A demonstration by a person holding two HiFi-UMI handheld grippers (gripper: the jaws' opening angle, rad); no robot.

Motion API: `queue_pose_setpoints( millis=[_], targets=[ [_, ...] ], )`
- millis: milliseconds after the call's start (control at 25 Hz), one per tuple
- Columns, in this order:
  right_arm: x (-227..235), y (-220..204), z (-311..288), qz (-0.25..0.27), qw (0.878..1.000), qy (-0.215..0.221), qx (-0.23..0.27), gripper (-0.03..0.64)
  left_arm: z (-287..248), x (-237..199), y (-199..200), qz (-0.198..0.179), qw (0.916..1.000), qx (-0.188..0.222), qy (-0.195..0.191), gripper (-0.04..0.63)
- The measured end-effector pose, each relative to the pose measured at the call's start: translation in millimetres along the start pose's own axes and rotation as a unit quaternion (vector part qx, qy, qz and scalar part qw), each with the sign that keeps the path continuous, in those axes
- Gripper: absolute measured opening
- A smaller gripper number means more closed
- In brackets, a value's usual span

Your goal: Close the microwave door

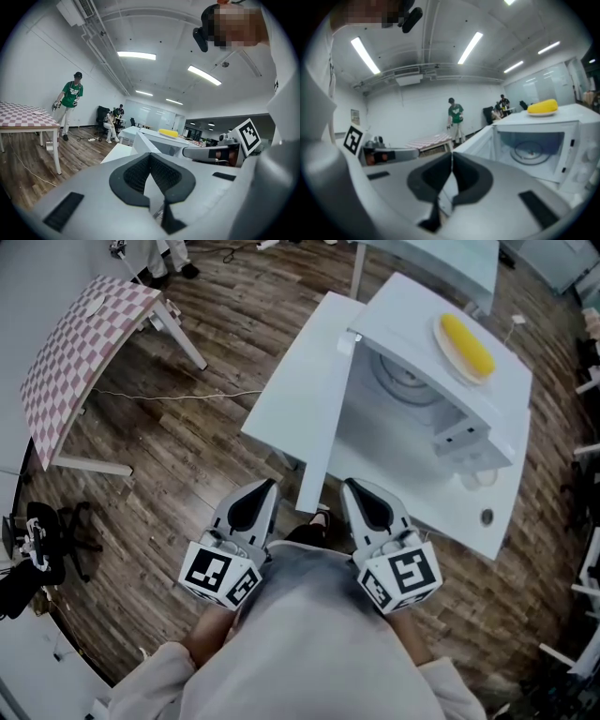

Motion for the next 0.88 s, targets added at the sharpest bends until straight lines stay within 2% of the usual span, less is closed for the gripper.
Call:
queue_pose_setpoints(
  millis=[400, 640, 880],
  targets=[
    [5.9, -8.9, -5.8, -0.028, 0.999, -0.02, -0.004, 0.023, -12.5, -10.0, -17.9, -0.002, 0.999, -0.041, -0.015, 0.02],
    [11.0, -11.8, -7.0, -0.033, 0.999, -0.016, -0.015, 0.023, -18.0, -8.5, -29.0, 0.009, 0.9984, -0.051, -0.02, 0.02],
    [6.7, -15.8, -10.2, -0.034, 0.999, -0.011, -0.024, 0.023, -20.7, -4.3, -35.4, 0.005, 0.9972, -0.06, -0.044, 0.02]
  ],
)
Point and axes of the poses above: the fingertips, and each gripper's own axes: z backward along the fingers, x to its right, y out of its top, the point moved 8 cm from there along z, backward along the fingers, and after that the axes turned 1 degree about -x, right-handed, at the moved point
